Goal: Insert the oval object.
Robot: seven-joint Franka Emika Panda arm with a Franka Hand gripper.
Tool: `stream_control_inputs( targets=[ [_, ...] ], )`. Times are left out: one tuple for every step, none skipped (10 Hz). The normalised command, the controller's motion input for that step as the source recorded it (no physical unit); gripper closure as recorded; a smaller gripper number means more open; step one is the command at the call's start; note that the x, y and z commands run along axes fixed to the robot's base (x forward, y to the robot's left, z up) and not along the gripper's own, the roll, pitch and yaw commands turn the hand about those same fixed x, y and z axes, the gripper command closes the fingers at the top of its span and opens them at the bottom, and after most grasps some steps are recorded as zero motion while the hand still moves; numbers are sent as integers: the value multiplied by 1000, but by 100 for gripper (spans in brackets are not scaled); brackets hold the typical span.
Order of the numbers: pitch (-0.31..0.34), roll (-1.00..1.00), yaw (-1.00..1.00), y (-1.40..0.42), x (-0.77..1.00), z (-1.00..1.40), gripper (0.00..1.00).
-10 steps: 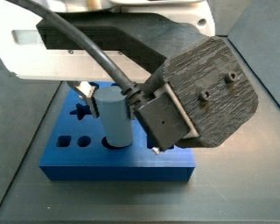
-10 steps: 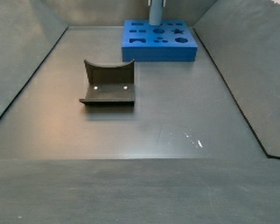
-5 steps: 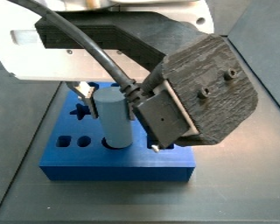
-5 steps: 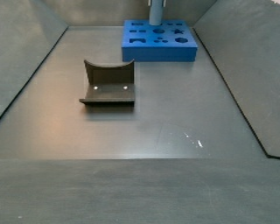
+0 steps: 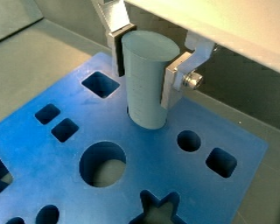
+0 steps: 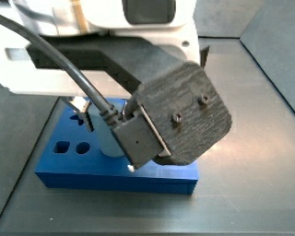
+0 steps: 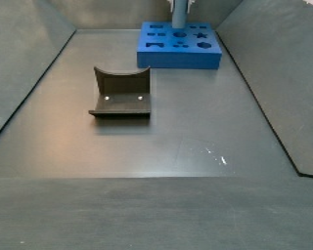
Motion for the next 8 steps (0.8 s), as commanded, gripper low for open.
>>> stream_control_inputs(
  targets=[
    [70,3,-34,0,309,-411,100],
    [83,51,-40,0,306,-383,100],
    [84,59,-51,0,254,-320,100],
    [46,67,-23,0,157,-289,100],
    [0,79,0,0,49,-294,100],
    [-91,139,0,0,0,-406,100],
    [-110,0,0,0,0,-263,100],
    [-60,-20,0,3,0,-103,100]
  ],
)
